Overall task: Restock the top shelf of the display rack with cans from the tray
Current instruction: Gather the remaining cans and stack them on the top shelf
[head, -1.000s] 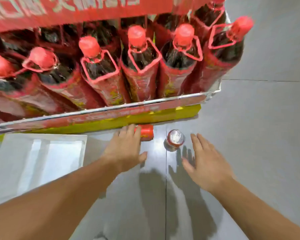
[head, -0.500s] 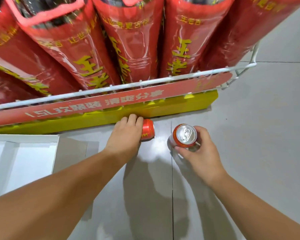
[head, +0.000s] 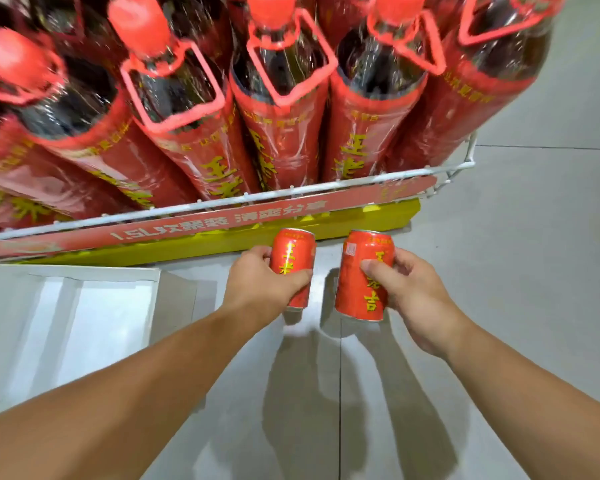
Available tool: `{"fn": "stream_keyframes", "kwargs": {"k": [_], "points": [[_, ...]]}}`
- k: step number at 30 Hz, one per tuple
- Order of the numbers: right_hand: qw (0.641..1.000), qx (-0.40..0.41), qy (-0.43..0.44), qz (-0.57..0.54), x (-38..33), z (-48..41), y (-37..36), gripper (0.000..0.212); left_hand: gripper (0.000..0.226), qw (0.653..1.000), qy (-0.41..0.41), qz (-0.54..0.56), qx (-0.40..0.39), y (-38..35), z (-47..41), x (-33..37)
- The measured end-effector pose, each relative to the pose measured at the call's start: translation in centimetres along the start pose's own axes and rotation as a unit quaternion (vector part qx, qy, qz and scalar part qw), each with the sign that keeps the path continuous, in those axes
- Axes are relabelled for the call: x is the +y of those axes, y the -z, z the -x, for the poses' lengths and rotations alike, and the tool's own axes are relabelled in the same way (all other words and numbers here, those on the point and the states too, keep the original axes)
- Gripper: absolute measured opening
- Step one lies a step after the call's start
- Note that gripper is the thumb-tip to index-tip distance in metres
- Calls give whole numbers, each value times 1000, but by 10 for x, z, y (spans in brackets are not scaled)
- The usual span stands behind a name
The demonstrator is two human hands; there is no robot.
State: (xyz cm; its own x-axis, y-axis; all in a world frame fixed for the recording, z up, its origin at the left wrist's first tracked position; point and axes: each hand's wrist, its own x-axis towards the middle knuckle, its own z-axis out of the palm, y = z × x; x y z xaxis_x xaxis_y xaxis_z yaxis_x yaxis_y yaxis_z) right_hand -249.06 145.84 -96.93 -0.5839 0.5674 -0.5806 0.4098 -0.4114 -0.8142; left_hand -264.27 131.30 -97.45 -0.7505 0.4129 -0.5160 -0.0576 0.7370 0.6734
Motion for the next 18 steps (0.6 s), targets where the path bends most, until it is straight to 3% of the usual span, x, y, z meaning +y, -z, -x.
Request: {"fn": "stream_keyframes", "kwargs": {"k": [13, 18], "points": [[997, 20, 79, -9, -222, 171, -14, 23, 36, 990, -99, 4, 100, 147, 165, 192], [993, 42, 112, 3, -317, 248, -11, 40, 36, 983, -141, -13, 120, 216, 246, 277]]}}
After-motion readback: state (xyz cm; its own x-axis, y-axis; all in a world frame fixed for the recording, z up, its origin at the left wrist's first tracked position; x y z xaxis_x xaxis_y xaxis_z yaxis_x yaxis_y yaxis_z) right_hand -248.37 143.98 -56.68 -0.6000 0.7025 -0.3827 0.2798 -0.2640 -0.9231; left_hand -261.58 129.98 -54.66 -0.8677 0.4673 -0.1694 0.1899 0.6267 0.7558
